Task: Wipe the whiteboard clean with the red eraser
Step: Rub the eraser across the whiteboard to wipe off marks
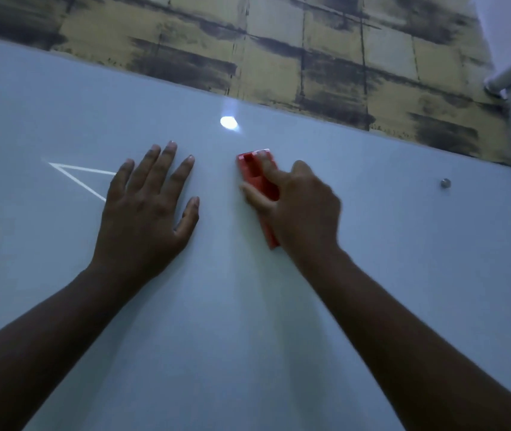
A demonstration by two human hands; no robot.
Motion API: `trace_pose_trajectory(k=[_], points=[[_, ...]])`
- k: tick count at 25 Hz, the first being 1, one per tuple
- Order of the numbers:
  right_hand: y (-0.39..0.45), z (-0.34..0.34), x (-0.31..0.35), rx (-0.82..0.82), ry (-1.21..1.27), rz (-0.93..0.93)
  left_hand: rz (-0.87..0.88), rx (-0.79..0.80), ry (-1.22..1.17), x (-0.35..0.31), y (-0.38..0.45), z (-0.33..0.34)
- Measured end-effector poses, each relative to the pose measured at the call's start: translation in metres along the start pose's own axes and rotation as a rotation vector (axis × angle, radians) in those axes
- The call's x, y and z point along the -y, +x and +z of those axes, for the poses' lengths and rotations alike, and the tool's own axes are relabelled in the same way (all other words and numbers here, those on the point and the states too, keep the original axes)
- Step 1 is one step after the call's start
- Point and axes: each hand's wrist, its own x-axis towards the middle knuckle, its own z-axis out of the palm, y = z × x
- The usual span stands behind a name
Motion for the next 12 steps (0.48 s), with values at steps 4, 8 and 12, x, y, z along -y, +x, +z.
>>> trace_pose_trajectory(k=[4,8,12], points=[[-0.021,-0.021,-0.079,-0.085,0.012,0.301,-0.020,0.003,0.004,-0.009,-0.034,-0.006],[-0.103,-0.024,-0.103,-0.121,0.036,0.422,-0.053,0.053,-0.010,-0.026,-0.087,-0.018],[-0.189,-0.021,-0.074,-0.107,0.050,0.437,-0.124,0.136,-0.036,-0.067,-0.155,-0.028]])
